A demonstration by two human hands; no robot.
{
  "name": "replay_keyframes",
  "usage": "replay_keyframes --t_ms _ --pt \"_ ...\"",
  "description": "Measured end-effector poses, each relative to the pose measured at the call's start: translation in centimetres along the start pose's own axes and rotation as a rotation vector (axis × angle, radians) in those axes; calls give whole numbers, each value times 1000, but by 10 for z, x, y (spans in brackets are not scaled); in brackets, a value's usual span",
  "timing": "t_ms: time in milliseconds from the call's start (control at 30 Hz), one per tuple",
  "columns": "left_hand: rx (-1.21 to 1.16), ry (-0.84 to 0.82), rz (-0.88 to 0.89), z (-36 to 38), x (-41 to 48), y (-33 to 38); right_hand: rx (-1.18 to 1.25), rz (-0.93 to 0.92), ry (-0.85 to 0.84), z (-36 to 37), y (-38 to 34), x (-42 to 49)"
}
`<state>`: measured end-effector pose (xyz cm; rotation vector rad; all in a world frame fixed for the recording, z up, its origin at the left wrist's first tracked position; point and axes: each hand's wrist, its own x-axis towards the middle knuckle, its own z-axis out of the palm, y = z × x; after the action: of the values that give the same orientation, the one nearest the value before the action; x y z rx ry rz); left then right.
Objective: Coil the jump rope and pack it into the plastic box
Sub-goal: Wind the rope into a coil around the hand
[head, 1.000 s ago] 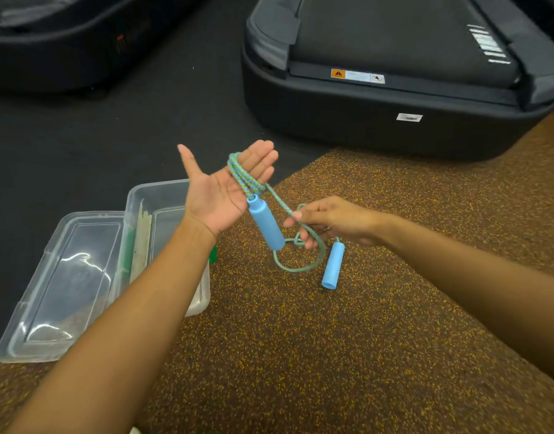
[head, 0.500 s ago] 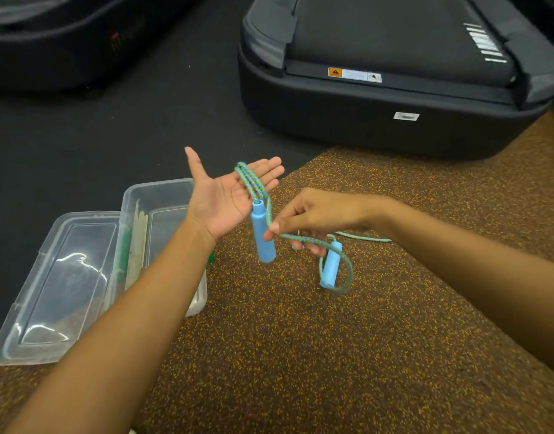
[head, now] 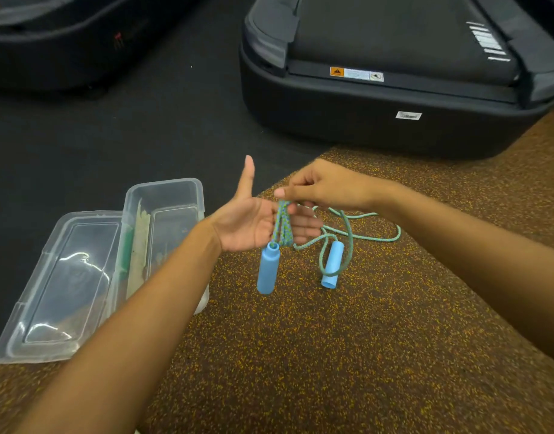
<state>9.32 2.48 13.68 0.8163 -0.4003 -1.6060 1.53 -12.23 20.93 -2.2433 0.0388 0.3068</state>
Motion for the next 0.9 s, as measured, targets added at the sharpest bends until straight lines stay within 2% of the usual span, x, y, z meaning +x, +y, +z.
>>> replay_keyframes --t_ms 133,400,533,700,833,900 --pt "-9 -47 -59 6 4 -3 5 -10 58 3 9 4" --pt "-16 -157 -51 10 4 -6 221 8 180 13 23 9" --pt "-138 -293 18 5 5 -5 274 90 165 19 28 8" --pt "-304 -443 131 -5 3 -2 479 152 140 23 37 9" --pt "-408 -432 276 -12 -1 0 406 167 143 24 43 6" --pt "-466 -426 345 -15 -3 1 416 176 87 26 44 4"
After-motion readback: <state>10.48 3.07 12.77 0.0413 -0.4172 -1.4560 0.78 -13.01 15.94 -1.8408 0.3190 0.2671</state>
